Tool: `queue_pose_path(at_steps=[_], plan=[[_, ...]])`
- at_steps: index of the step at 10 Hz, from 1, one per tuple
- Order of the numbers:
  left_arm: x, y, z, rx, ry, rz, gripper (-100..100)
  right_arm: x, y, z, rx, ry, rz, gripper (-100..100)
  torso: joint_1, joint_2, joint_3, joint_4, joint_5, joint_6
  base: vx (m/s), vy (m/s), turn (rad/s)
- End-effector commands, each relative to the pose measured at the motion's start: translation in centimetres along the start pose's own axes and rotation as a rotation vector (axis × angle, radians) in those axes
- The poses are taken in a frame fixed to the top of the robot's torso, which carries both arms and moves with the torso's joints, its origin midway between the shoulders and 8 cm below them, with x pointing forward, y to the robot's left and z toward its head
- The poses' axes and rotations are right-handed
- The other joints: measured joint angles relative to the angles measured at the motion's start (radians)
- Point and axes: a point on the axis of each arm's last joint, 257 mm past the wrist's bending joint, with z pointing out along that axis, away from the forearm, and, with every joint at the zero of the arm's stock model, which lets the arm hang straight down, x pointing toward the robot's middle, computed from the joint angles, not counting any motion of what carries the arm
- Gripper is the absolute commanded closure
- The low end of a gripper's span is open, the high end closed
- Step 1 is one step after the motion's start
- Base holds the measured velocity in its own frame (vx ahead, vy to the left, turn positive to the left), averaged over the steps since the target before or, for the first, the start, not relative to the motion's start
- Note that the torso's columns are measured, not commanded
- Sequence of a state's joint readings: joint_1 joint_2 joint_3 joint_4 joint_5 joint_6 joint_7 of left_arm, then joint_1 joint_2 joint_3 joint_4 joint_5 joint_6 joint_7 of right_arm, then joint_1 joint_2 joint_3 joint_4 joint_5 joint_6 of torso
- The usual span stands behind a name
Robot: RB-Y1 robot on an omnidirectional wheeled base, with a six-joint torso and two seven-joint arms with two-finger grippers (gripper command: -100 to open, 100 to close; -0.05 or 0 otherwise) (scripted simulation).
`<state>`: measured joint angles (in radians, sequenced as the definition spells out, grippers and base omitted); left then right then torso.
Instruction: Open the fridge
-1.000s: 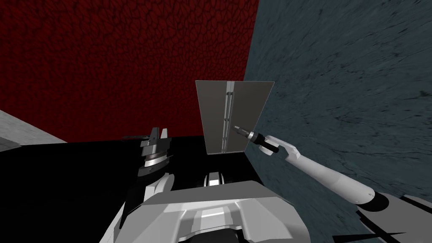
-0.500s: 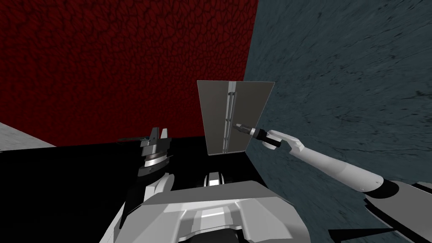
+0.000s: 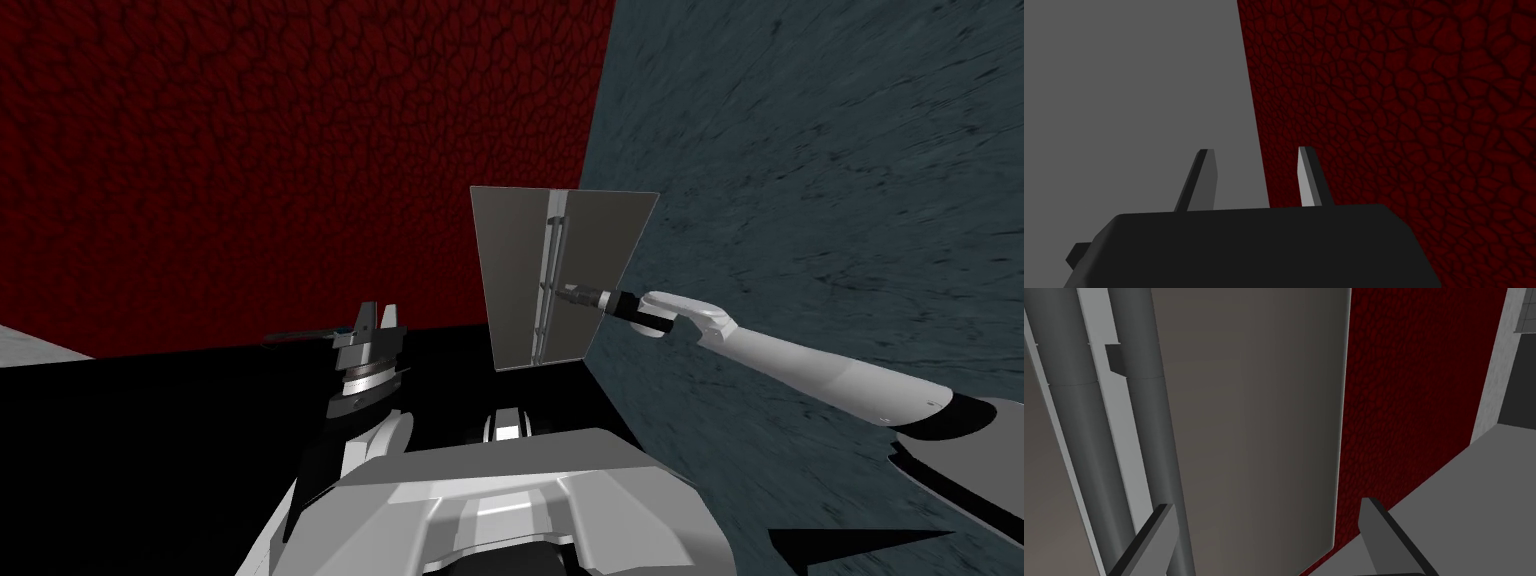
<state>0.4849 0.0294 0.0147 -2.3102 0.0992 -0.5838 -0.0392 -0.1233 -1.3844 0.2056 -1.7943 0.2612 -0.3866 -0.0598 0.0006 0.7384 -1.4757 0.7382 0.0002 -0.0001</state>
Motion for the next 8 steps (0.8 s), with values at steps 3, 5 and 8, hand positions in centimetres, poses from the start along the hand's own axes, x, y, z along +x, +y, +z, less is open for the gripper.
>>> queue_pose_path(at_steps=[3,5,8], plan=[[0.0,0.0,0.0,0.000,0.000,0.000,0,-3.6,-2.8,-0.9,0.048,0.053,-0.188,-100,-0.002,-0.001,0.000,0.000,0.000,0.000,0.058,0.071,-0.054],[0.0,0.0,0.0,0.000,0.000,0.000,0,-5.2,-3.7,-1.3,0.068,0.070,-0.262,-100,-0.001,-0.001,-0.001,-0.001,0.000,0.000,0.065,0.062,-0.033],[0.0,0.0,0.0,0.000,0.000,0.000,0,-8.6,-5.1,-1.9,0.104,0.088,-0.391,-100,0.000,-0.001,0.000,0.000,0.000,0.000,0.081,0.076,-0.058]])
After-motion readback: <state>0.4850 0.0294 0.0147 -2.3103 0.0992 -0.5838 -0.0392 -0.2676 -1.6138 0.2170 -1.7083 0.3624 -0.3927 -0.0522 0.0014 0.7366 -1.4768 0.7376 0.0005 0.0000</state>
